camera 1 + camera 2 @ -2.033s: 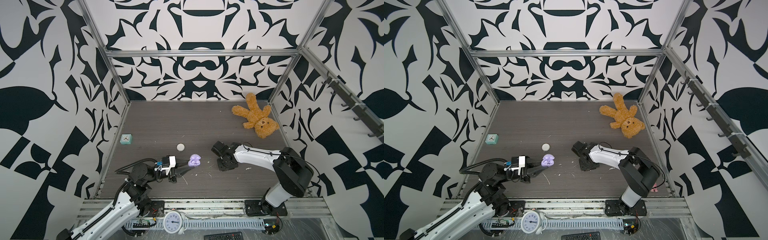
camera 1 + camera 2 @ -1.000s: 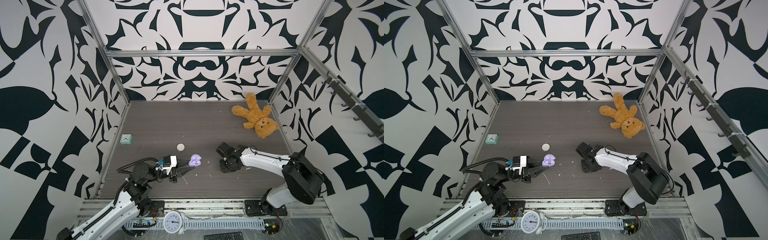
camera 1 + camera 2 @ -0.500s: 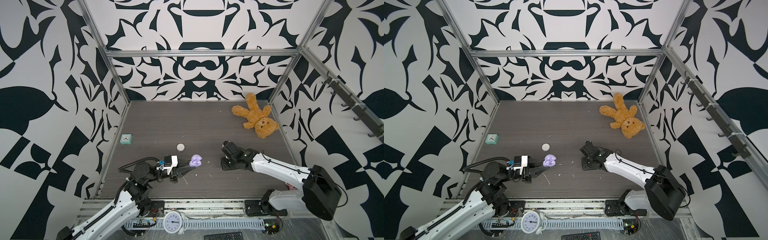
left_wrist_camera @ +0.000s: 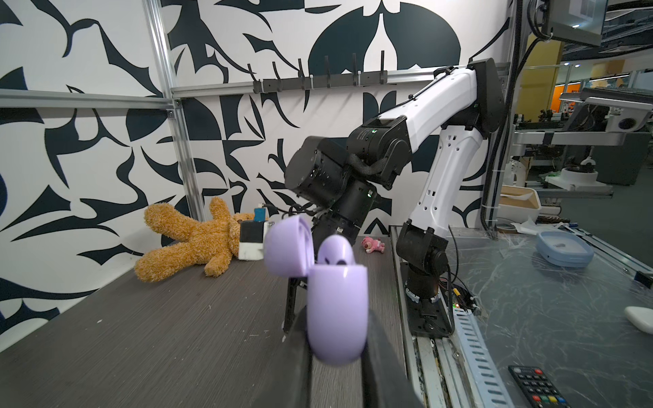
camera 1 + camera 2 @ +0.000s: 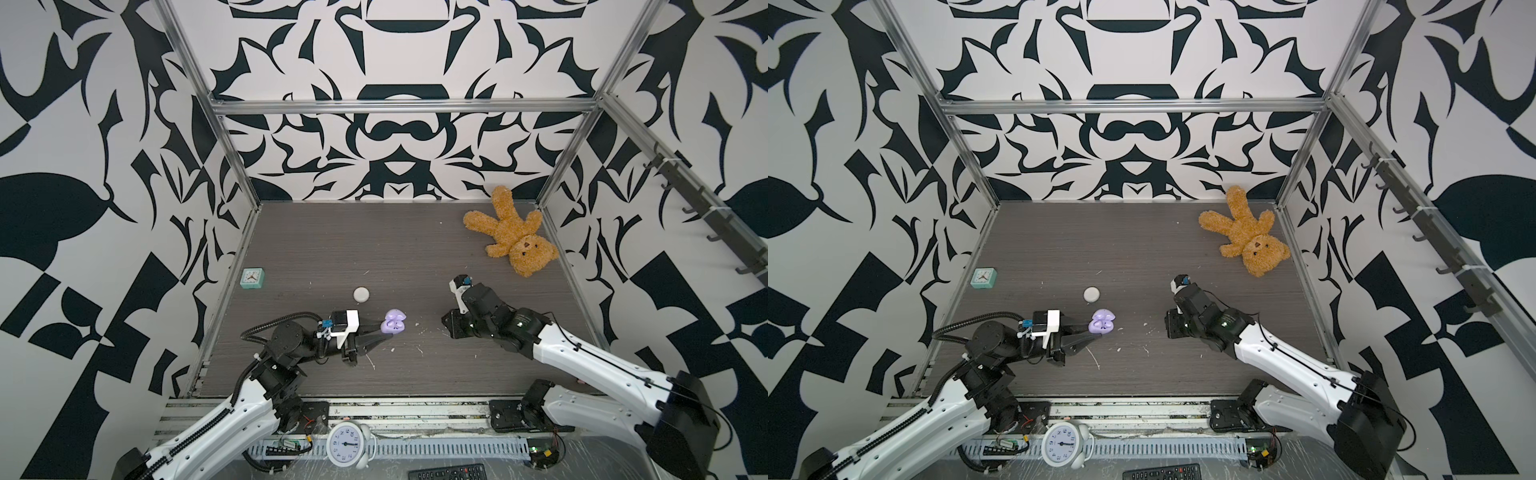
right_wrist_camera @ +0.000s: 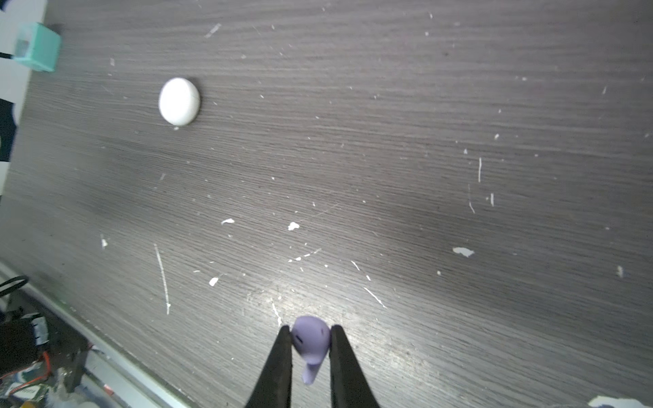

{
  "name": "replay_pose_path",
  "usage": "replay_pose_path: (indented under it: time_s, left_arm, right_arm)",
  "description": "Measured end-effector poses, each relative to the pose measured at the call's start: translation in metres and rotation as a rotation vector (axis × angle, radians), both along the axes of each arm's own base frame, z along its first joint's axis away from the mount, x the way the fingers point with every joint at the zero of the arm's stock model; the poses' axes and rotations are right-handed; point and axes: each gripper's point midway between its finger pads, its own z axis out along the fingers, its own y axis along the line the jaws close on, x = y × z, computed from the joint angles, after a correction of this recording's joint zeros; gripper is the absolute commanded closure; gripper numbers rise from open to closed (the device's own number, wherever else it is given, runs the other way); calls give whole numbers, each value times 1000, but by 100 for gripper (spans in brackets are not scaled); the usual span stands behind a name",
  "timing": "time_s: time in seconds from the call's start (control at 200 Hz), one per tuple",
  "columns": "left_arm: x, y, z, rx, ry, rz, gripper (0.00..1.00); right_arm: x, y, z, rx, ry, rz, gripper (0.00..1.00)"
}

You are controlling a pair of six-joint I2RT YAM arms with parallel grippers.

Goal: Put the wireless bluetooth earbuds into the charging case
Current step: 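Carry the earbud with the right gripper over the case held by the left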

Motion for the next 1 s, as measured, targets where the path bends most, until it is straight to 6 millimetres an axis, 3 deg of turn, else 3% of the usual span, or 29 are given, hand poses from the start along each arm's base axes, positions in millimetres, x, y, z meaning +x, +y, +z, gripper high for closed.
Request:
replay_pose_path:
  time_s: [0.26, 0.54, 1.0]
  left_arm:
    - [6, -2, -5, 13, 23, 18, 100]
    - [10, -5, -10, 25, 57, 28, 100]
    - [21, -12, -16, 23, 144, 39, 100]
  right_arm:
    - [-9, 8, 40, 123, -81, 63, 79]
    - [-12, 25, 113, 299, -202, 136, 78]
    - [-20, 53, 194, 556, -327, 257, 78]
